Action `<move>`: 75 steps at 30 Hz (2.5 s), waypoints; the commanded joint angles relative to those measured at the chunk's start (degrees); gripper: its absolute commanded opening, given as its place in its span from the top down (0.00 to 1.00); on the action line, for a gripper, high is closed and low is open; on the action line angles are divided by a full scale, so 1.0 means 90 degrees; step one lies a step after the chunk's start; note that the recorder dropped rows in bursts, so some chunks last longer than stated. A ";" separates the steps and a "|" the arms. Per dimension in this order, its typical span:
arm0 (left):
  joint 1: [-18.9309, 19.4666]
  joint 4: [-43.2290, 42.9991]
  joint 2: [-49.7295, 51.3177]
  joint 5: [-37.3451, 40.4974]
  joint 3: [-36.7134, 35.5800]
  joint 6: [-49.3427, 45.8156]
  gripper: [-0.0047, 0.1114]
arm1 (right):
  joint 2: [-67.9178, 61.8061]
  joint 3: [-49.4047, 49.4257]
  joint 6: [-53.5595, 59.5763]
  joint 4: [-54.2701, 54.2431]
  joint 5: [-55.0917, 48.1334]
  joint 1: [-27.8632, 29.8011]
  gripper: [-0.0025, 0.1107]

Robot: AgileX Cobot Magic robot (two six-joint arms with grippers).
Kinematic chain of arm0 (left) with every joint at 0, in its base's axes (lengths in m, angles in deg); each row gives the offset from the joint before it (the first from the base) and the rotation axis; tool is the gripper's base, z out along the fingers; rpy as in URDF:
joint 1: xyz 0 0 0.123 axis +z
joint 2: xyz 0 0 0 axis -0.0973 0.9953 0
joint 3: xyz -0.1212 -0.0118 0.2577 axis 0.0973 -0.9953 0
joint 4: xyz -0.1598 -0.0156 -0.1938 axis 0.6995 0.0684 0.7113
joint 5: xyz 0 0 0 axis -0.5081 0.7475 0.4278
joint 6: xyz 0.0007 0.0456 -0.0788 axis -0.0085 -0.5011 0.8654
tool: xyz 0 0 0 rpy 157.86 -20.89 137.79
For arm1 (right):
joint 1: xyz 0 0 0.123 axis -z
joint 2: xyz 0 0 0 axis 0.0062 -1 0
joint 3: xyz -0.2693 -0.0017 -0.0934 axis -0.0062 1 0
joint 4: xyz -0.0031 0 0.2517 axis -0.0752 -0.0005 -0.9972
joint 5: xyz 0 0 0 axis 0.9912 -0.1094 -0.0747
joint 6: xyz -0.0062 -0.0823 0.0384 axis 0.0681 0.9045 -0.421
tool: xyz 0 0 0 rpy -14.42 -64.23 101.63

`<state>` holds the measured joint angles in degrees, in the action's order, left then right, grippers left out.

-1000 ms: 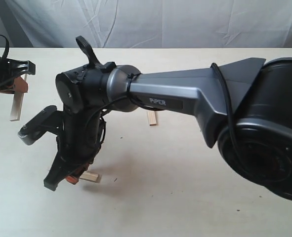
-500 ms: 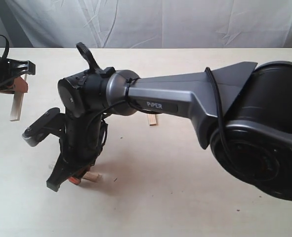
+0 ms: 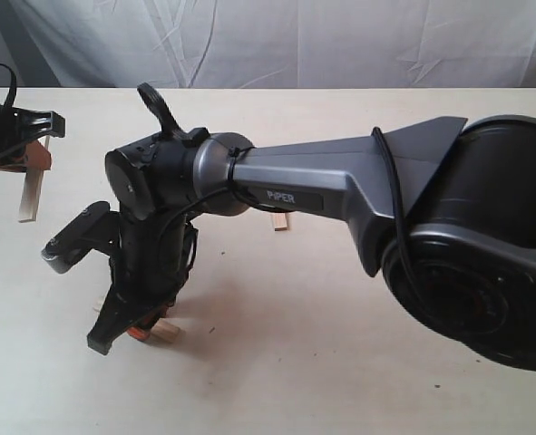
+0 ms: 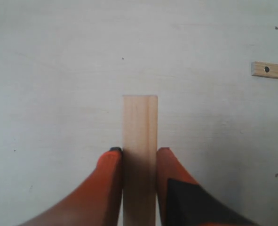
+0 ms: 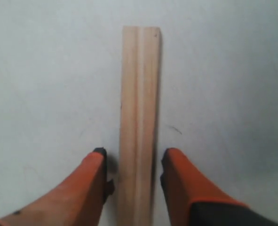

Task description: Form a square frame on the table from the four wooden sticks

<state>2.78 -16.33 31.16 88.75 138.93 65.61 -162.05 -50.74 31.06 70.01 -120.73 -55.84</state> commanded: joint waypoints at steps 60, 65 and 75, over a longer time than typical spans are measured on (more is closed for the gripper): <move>-0.0061 0.0101 0.0025 -0.0089 0.0040 0.0007 0.96 | 0.0371 0.0160 -0.0457 -0.0673 -0.1177 0.0526 0.64; -0.0061 0.0101 0.0025 -0.0089 0.0040 0.0007 0.96 | 0.0211 0.0160 -0.0375 -0.0612 -0.1163 0.0526 0.42; -0.0061 0.0109 0.0025 -0.0101 0.0040 0.0007 0.96 | 0.0273 0.0160 -0.0375 -0.0524 -0.1152 0.0526 0.43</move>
<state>2.78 -16.22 31.16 88.38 138.93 65.61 -160.21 -49.60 27.17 64.38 -131.03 -51.28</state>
